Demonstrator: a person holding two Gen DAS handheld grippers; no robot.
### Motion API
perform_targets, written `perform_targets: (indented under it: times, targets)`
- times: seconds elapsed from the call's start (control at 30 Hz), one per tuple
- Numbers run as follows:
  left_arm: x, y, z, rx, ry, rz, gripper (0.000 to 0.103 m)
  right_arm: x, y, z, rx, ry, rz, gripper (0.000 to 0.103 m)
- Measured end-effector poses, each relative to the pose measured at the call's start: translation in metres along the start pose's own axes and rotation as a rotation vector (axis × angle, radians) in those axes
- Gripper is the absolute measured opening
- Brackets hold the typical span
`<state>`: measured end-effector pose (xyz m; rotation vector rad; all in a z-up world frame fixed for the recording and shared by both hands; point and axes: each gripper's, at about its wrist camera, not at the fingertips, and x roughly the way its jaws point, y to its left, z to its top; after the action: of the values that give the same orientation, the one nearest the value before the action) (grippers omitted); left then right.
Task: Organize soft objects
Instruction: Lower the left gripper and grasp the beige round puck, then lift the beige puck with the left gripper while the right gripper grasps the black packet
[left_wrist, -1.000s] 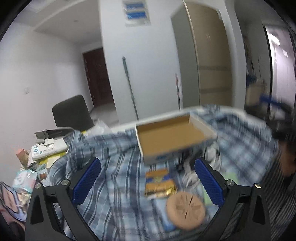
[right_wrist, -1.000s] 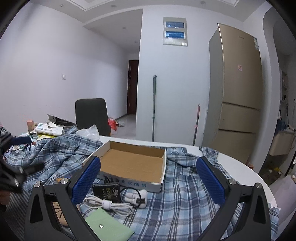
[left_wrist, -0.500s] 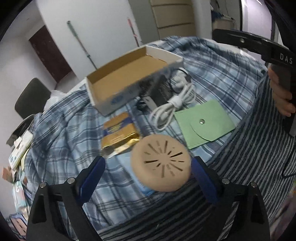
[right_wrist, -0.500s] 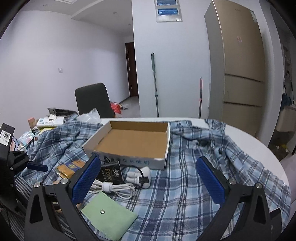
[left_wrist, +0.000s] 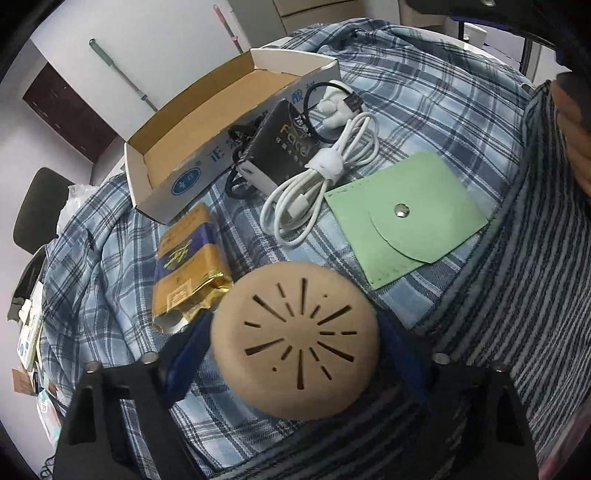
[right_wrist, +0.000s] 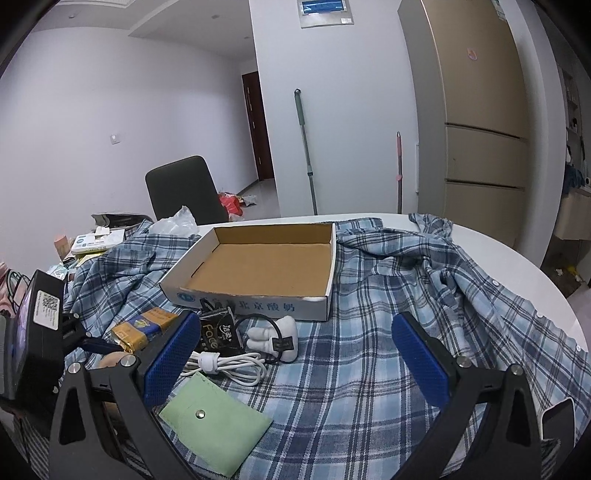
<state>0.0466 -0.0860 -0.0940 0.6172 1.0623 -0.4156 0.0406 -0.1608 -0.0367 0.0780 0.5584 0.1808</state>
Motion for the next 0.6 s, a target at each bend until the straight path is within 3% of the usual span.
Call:
perform_targets:
  times: [0.23, 0.37, 0.6]
  targets:
    - [-0.023, 0.003, -0.010, -0.044, -0.104, -0.029, 0.079, 0.006, -0.002, -0.001, 0.012, 0.022, -0.005, 0.103]
    - [-0.052, 0.015, -0.014, -0.124, -0.247, -0.049, 0.079, 0.009, -0.005, -0.001, 0.025, 0.036, -0.009, 0.103]
    - [-0.104, 0.053, -0.019, -0.335, -0.597, -0.009, 0.079, 0.010, -0.001, 0.004, 0.012, 0.026, -0.051, 0.103]
